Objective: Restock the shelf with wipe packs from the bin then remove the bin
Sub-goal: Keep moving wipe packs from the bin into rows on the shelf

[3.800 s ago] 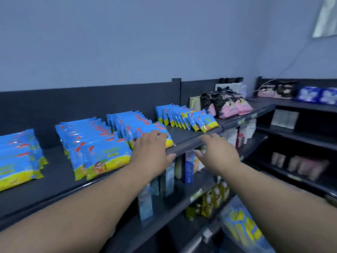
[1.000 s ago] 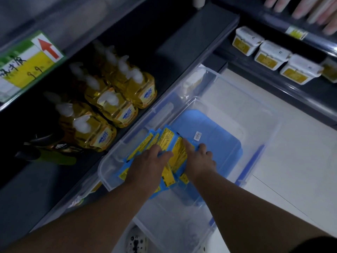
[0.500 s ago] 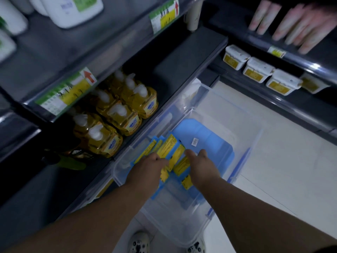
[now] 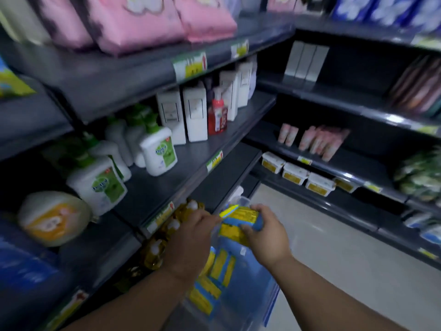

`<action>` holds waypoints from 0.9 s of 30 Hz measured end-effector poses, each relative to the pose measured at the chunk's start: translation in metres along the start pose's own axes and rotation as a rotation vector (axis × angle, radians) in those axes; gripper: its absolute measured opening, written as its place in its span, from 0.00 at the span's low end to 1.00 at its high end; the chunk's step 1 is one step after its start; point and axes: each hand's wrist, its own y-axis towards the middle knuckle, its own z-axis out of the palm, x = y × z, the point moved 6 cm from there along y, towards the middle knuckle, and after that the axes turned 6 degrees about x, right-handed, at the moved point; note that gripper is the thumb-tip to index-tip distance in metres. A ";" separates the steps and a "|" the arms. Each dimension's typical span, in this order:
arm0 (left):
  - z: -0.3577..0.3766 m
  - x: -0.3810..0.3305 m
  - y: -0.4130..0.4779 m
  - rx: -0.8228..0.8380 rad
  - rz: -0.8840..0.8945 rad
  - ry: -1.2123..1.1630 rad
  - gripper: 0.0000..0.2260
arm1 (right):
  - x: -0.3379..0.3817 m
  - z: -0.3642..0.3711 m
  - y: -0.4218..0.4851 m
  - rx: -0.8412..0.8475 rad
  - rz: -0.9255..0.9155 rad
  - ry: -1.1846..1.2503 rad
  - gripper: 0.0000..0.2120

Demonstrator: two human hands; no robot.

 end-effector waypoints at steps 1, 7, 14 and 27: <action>-0.013 -0.009 0.002 -0.019 0.033 0.010 0.16 | 0.017 -0.006 -0.004 -0.032 -0.026 0.069 0.19; -0.092 -0.081 -0.012 -0.146 0.208 0.145 0.10 | 0.088 -0.037 -0.044 -0.068 -0.179 0.302 0.16; -0.122 -0.192 -0.055 -0.181 0.317 0.305 0.07 | 0.102 -0.111 -0.132 -0.065 -0.220 0.533 0.20; -0.175 -0.272 -0.129 -0.235 -0.442 -0.350 0.31 | 0.112 -0.201 -0.255 -0.050 -0.370 0.623 0.23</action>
